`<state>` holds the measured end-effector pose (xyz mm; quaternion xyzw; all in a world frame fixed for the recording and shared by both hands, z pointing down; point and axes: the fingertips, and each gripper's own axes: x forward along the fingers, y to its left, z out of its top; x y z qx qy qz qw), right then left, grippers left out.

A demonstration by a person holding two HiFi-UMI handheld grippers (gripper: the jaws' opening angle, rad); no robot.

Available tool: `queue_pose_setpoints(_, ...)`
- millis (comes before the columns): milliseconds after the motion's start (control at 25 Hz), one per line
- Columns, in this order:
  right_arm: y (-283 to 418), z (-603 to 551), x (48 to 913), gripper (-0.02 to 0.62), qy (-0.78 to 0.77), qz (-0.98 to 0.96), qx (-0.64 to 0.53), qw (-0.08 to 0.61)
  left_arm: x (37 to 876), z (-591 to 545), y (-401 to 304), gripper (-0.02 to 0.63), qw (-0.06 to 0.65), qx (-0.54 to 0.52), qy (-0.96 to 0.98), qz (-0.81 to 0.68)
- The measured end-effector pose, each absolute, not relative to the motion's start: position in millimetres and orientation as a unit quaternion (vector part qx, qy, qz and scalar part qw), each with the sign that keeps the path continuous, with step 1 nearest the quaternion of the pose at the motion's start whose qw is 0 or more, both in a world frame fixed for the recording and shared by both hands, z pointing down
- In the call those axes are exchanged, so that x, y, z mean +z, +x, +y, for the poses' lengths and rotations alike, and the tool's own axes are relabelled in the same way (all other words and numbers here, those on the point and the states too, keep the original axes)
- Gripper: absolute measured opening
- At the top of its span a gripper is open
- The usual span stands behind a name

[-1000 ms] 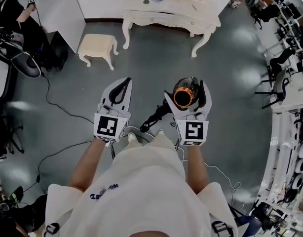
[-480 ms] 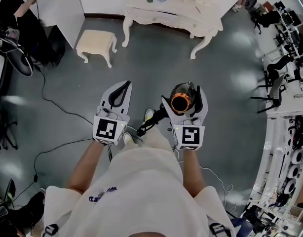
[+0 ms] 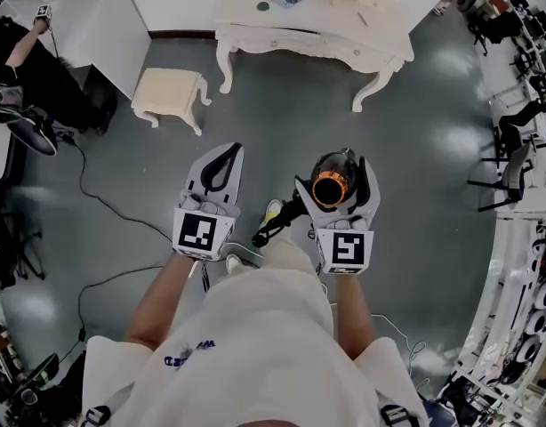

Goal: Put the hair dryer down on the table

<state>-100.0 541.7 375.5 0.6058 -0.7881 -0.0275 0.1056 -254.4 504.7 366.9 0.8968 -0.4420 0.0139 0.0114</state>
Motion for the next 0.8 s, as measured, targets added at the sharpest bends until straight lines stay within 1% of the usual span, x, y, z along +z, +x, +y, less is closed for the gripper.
queue_pose_setpoints(200, -51, 477, 379, 0.554, 0.606, -0.787, -0.018, 0.113, 378, 440, -199, 0.009, 0.022, 0.032, 0.899, -0.435)
queue_pose_setpoints(360, -30, 442, 381, 0.554, 0.599, -0.794, -0.010, 0.106, 377, 398, -168, 0.009, 0.018, 0.036, 0.897, -0.440)
queue_pose_setpoints(800, 11, 385, 371, 0.554, 0.593, -0.801, -0.021, 0.086, 358, 341, -119, 0.009, -0.008, 0.022, 0.896, -0.443)
